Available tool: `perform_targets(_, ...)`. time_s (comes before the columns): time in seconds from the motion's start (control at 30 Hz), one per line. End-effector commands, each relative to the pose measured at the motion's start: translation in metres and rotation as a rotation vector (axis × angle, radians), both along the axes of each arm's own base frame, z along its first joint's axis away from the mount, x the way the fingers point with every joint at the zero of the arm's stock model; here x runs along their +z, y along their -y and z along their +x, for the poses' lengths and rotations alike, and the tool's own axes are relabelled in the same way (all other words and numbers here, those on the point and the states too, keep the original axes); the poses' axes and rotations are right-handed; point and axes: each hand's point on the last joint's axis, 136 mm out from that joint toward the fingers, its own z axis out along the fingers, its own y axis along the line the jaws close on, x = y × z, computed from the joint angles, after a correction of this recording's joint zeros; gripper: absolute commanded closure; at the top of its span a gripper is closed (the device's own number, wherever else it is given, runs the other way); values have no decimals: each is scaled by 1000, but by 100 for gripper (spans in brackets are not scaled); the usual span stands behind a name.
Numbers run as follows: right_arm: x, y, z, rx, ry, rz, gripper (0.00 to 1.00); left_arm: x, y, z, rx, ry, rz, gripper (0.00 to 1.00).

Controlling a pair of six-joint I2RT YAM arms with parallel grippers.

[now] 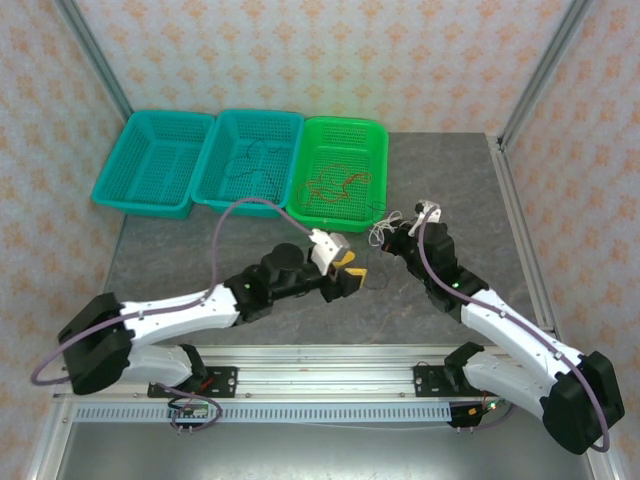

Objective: Untangle the cables

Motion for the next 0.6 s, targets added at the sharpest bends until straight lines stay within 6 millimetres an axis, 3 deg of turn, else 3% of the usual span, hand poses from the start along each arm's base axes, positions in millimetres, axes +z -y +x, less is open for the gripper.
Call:
perform_targets(0.0, 17, 2, 0, -10, 22, 30, 100, 41, 23, 15, -5, 72, -131, 46)
perform_targets(0.13, 17, 3, -1, -12, 13, 23, 100, 25, 43, 20, -30, 34, -122, 50)
perform_targets(0.2, 16, 5, -2, -21, 8, 23, 100, 17, 45, 26, -5, 31, -107, 65)
perform_targets(0.3, 12, 11, -2, -59, -9, 32, 100, 9, 40, 38, 59, 31, -58, 100)
perform_targets(0.43, 5, 32, -3, -174, -38, 25, 100, 8, 22, 44, 120, 32, -38, 100)
perform_targets(0.57, -8, 74, -5, -362, -96, 38, 100, 14, -18, 46, 204, 29, -35, 100)
